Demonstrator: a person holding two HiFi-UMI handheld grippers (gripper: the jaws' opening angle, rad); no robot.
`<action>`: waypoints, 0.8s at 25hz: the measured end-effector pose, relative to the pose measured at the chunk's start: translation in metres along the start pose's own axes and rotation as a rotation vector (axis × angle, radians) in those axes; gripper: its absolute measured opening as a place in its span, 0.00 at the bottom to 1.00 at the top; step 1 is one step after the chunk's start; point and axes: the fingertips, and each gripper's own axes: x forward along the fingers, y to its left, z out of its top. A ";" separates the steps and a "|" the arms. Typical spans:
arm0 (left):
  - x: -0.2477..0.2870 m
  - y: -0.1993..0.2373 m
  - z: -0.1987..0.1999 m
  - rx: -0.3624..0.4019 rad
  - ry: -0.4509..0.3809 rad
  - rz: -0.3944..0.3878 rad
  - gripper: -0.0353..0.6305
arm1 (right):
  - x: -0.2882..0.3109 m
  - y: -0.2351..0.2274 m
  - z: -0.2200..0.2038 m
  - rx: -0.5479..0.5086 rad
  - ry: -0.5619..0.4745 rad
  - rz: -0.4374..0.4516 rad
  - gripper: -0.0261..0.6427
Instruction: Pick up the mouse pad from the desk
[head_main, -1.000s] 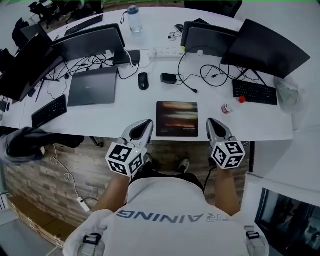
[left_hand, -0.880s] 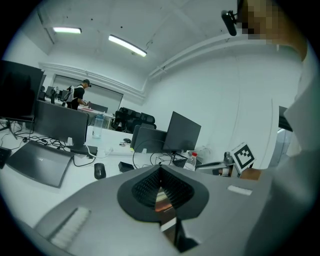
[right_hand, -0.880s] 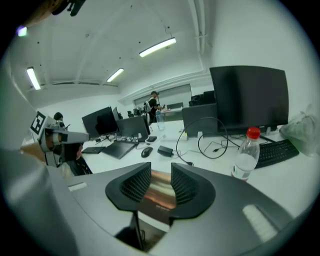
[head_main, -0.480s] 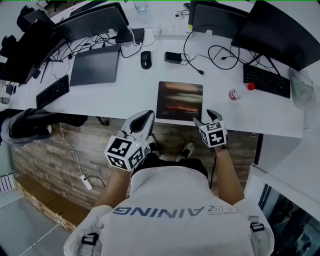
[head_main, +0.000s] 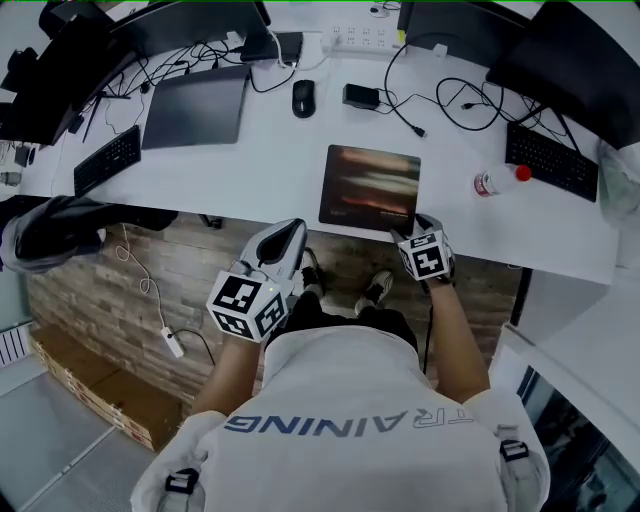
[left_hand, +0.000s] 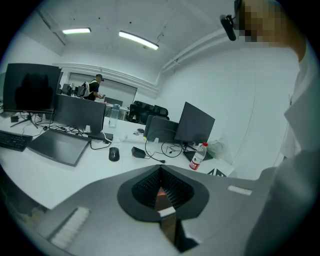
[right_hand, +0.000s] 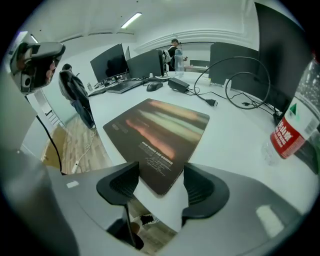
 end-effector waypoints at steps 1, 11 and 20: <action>0.000 0.001 -0.001 0.002 0.002 -0.001 0.05 | 0.000 0.000 0.000 -0.001 -0.003 0.004 0.48; 0.002 -0.001 0.007 0.053 -0.009 -0.027 0.05 | 0.005 0.003 0.000 0.005 0.056 -0.017 0.34; -0.005 -0.011 0.021 0.061 -0.060 -0.079 0.05 | -0.019 0.014 0.005 0.072 -0.014 -0.055 0.14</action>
